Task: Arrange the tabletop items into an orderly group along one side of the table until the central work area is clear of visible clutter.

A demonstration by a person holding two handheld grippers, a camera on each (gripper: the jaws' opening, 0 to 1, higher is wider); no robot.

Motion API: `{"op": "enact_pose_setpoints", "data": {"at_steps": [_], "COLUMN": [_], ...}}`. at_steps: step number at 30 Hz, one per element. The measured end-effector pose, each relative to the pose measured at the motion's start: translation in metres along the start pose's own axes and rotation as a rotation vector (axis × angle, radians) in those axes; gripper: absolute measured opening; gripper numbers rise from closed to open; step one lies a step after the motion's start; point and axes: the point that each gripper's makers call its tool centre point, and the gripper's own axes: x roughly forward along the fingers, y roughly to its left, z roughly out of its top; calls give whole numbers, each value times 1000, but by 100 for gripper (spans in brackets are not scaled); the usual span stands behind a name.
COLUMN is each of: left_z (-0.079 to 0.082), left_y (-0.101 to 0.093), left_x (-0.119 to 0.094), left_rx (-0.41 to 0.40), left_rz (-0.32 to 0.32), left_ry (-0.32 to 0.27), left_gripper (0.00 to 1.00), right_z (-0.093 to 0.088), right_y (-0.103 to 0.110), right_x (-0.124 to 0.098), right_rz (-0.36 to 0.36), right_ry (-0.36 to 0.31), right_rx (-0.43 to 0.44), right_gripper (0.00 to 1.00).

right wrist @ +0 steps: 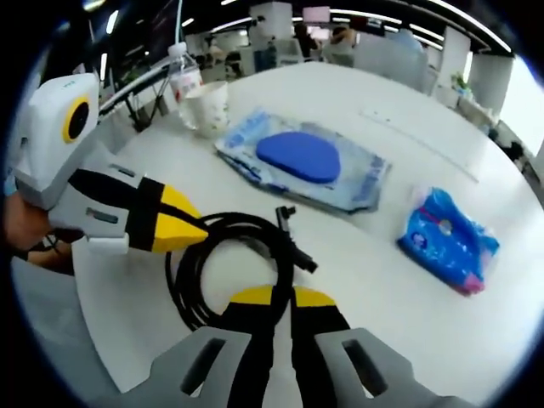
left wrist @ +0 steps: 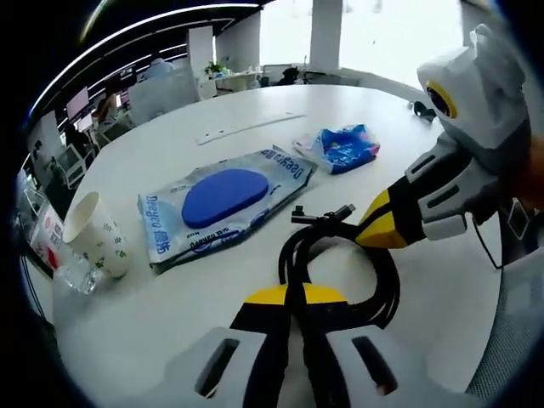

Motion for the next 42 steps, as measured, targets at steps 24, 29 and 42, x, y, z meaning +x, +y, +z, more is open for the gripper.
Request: {"op": "enact_pose_setpoints", "data": {"at_steps": [24,29,42], "left_z": [7,3,-7], "left_y": [-28,-22,-18], "left_x": [-4,-6,-3], "left_rx": [-35,-31,-52], "left_rz": [-29,-19,-7], "left_ry": [0,10,50], "left_gripper": [2,3,3], "right_z": [-8,-6,-9], "right_y": [-11,-7,-3], "right_x": [-20,-17,-4], "right_rz": [-9,7,44], "right_ry": [-14,-19,-7], "right_rx": [45,43,5], "right_gripper": [1,2,2]}}
